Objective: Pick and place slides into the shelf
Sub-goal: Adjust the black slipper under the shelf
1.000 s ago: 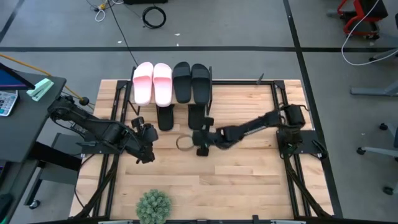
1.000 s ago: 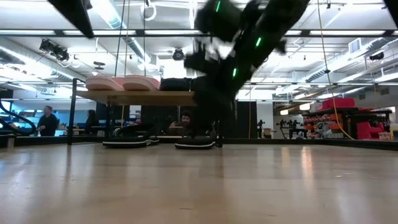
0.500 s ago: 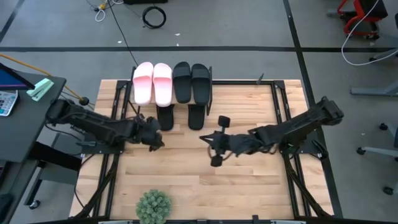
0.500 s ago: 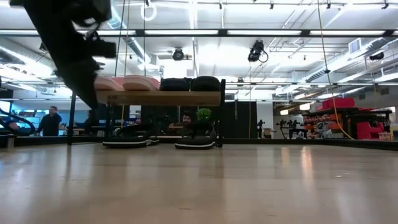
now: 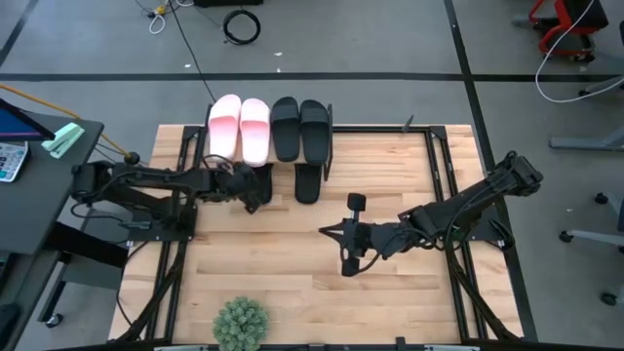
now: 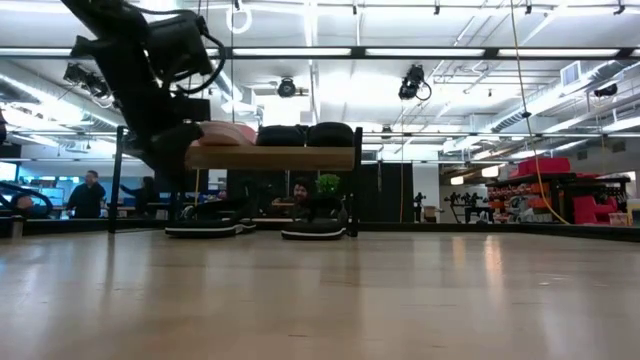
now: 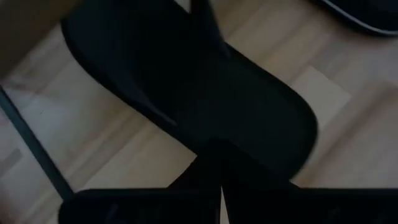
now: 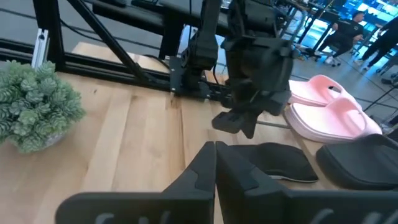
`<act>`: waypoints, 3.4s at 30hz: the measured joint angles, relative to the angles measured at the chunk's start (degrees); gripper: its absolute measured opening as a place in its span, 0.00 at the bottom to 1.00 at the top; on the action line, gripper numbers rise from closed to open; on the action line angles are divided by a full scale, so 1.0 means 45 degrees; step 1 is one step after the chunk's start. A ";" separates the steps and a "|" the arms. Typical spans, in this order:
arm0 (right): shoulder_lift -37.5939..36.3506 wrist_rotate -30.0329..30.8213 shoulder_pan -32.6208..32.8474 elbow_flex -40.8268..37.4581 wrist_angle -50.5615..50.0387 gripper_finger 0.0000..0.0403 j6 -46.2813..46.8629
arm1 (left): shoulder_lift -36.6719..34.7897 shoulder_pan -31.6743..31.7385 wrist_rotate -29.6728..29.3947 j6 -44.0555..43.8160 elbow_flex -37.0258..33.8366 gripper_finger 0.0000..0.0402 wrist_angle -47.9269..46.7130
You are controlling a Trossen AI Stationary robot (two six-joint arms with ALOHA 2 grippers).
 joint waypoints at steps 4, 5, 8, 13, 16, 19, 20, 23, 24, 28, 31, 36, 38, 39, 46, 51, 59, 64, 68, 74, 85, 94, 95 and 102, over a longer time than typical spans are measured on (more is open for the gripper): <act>0.0000 0.0000 -0.0032 0.0000 -0.0065 0.03 -0.0181 | 0.0014 0.0516 0.0429 0.0135 0.0000 0.01 0.0473; 0.0000 0.0000 -0.0032 0.0000 -0.0158 0.03 -0.0185 | 0.0065 0.0548 0.0513 0.0148 0.0000 0.01 0.0650; 0.0000 0.0000 -0.0032 0.0000 -0.0580 0.03 -0.0199 | 0.0389 0.0541 0.0560 0.0416 0.0000 0.01 0.1267; 0.0000 0.0000 -0.0032 0.0000 -0.0632 0.03 -0.0199 | 0.1309 0.0552 0.0737 0.0517 0.0012 0.01 0.1803; -0.0005 0.0000 -0.0032 0.0005 -0.0702 0.03 -0.0200 | 0.1769 0.0556 0.0655 0.0456 -0.0001 0.00 0.2063; -0.0005 0.0002 -0.0032 0.0010 -0.0748 0.03 -0.0203 | 0.2167 0.0647 0.0594 0.0334 0.0008 0.01 0.2436; -0.0005 0.0000 -0.0032 0.0010 -0.0796 0.03 -0.0204 | 0.2307 0.0675 0.0592 0.0330 0.0025 0.01 0.2524; -0.0005 0.0004 -0.0032 0.0010 -0.0818 0.03 -0.0204 | 0.2549 0.0648 0.0567 0.0300 0.0029 0.00 0.2723; -0.0005 0.0005 -0.0032 0.0010 -0.0814 0.03 -0.0204 | 0.2579 0.0603 0.0572 0.0227 0.0032 0.00 0.2780; -0.0005 0.0001 -0.0032 0.0010 -0.0815 0.03 -0.0204 | 0.2587 0.0460 0.0624 -0.0119 0.0029 0.01 0.2907; -0.0005 0.0000 -0.0032 0.0010 -0.0816 0.03 -0.0207 | 0.2589 0.0119 0.0768 -0.0336 0.0021 0.00 0.2832; -0.0005 0.0000 -0.0032 0.0010 -0.0818 0.03 -0.0209 | 0.2603 -0.1197 0.0937 -0.1064 0.0384 0.00 0.2370; -0.0005 0.0001 -0.0032 0.0010 -0.0818 0.03 -0.0209 | 0.2594 -0.1861 0.0401 -0.1287 0.0649 0.00 0.1988; -0.0005 0.0000 -0.0032 0.0010 -0.0818 0.03 -0.0209 | 0.2598 -0.2153 0.0101 -0.1381 0.0787 0.00 0.1732; -0.0005 0.0000 -0.0032 0.0010 -0.0849 0.03 -0.0209 | 0.2615 -0.3161 -0.1722 -0.2607 0.1381 0.00 -0.0052; -0.0005 0.0000 -0.0032 0.0010 -0.0887 0.03 -0.0207 | 0.2642 -0.2829 -0.2436 -0.3674 0.1354 0.00 -0.1500; -0.0010 0.0000 -0.0032 0.0010 -0.0913 0.03 -0.0211 | 0.3469 -0.2737 -0.2623 -0.3964 0.0162 0.00 0.0565; -0.0010 0.0000 -0.0046 0.0010 -0.0945 0.03 -0.0522 | 0.4021 -0.2623 -0.2762 -0.3907 0.0175 0.00 0.1013; -0.0010 0.0000 -0.0103 0.0010 -0.0950 0.03 -0.0549 | 0.4362 -0.2469 -0.2718 -0.2959 0.0165 0.00 0.2024; -0.0010 0.0000 -0.0247 0.0010 -0.0950 0.03 -0.0554 | 0.4755 -0.2533 -0.2227 -0.1858 0.0189 0.00 0.4239; -0.0010 0.0000 -0.0284 0.0010 -0.0954 0.03 -0.0554 | 0.4750 -0.2645 -0.1449 -0.0313 0.0194 0.00 0.4734; -0.0010 0.0000 -0.0284 0.0010 -0.0959 0.03 -0.0554 | 0.4789 -0.3125 -0.0749 0.1743 0.0180 0.00 0.5888; -0.0010 0.0000 -0.0284 0.0010 -0.0957 0.03 -0.0554 | 0.4789 -0.3131 -0.0737 0.1913 0.0170 0.00 0.5949; -0.0010 0.0000 -0.0284 0.0010 -0.0959 0.03 -0.0553 | 0.4779 -0.2730 -0.0587 0.2153 0.0175 0.00 0.5969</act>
